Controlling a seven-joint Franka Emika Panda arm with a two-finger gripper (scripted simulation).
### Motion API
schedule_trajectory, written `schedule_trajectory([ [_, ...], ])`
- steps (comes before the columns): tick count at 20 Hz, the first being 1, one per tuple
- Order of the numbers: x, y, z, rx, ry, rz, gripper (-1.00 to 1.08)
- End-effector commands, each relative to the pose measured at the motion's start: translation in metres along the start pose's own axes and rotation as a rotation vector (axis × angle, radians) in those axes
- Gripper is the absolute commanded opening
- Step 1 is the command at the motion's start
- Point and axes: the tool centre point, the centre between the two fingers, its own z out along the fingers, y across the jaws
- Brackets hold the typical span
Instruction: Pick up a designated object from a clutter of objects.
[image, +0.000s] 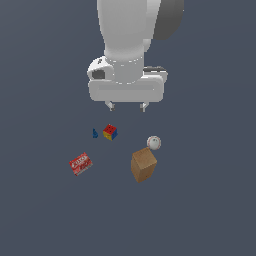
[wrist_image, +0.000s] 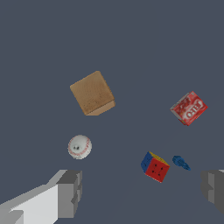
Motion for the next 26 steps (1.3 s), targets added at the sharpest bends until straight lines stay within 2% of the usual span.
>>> schedule_trajectory([
  [1,0.000,0.000,0.000,0.000,0.000,0.000,1.00],
  [12,0.001,0.028,-0.010,-0.031,0.008,0.020,1.00],
  [19,0.007,0.022,-0.003,-0.032,0.005,-0.010,1.00],
  [26,0.028,0.007,0.021,-0.039,-0.003,-0.110,1.00],
])
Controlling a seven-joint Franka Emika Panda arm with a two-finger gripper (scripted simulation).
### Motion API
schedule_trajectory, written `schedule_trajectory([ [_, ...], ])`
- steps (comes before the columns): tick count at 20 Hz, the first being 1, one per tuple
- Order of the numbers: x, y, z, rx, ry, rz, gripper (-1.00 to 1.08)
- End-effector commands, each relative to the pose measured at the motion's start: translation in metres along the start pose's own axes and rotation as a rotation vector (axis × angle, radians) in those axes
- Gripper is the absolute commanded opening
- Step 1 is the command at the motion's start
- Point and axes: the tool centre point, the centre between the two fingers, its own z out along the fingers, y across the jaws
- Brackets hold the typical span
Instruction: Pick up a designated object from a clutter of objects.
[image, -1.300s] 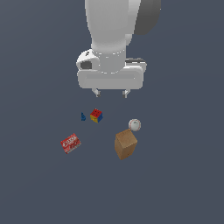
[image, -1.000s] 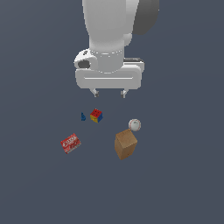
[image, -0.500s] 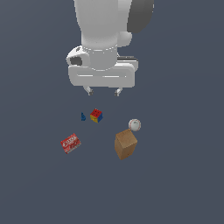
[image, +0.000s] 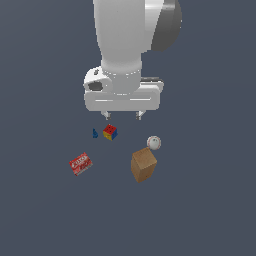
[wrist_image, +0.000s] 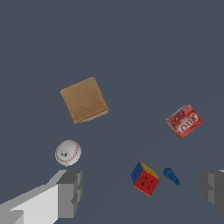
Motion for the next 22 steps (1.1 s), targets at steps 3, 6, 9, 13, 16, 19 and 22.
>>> schedule_trajectory([
  [3,0.018,-0.014,0.023,-0.004,-0.006,-0.092,1.00],
  [6,0.033,-0.027,0.045,-0.005,-0.011,-0.170,1.00],
  [9,0.046,-0.041,0.066,-0.004,-0.015,-0.245,1.00],
  [13,0.058,-0.055,0.089,0.000,-0.019,-0.322,1.00],
  [16,0.064,-0.063,0.102,0.002,-0.021,-0.365,1.00],
  [19,0.068,-0.069,0.111,0.005,-0.022,-0.394,1.00],
  [22,0.069,-0.072,0.116,0.006,-0.022,-0.409,1.00],
])
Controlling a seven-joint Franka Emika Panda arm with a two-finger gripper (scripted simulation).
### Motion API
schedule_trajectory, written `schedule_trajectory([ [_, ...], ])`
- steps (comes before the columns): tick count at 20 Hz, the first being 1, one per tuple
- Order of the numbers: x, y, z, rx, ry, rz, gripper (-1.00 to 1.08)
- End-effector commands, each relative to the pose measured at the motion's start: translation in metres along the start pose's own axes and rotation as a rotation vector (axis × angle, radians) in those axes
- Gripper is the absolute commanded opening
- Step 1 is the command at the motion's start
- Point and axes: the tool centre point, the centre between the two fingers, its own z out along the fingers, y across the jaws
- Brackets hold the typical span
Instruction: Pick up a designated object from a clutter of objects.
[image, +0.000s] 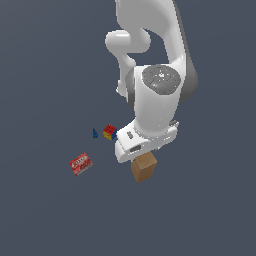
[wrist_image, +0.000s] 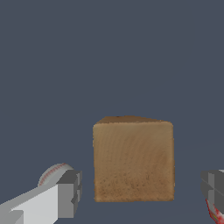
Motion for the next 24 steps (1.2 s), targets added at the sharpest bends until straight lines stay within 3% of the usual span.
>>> schedule_trajectory([
  [1,0.002,-0.001,0.003,0.000,0.001,-0.011,1.00],
  [21,0.002,-0.001,0.053,0.001,0.001,-0.012,1.00],
  [22,0.002,-0.001,0.053,0.001,0.001,-0.012,-1.00],
  [24,0.002,-0.001,0.053,0.001,0.001,-0.012,-1.00],
])
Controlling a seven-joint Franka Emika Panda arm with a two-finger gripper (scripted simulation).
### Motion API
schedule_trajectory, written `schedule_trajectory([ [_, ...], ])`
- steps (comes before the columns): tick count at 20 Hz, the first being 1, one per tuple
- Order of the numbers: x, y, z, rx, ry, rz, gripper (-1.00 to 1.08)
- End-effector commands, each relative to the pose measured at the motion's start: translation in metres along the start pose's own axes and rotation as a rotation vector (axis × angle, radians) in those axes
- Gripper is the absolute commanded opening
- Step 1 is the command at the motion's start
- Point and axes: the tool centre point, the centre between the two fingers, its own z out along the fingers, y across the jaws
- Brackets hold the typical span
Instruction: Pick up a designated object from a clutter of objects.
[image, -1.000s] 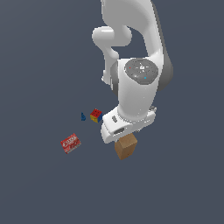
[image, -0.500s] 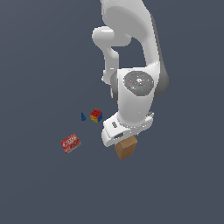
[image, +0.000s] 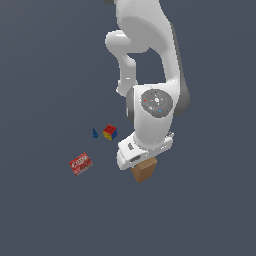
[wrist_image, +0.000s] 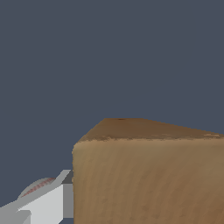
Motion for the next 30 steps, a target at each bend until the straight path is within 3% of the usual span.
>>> schedule_trajectory([
  [1,0.001,0.000,0.001,0.000,0.001,0.000,-1.00],
  [17,-0.011,0.003,-0.018,0.000,0.000,0.000,-1.00],
  [30,-0.068,0.017,-0.109,0.000,0.001,0.000,-1.00],
])
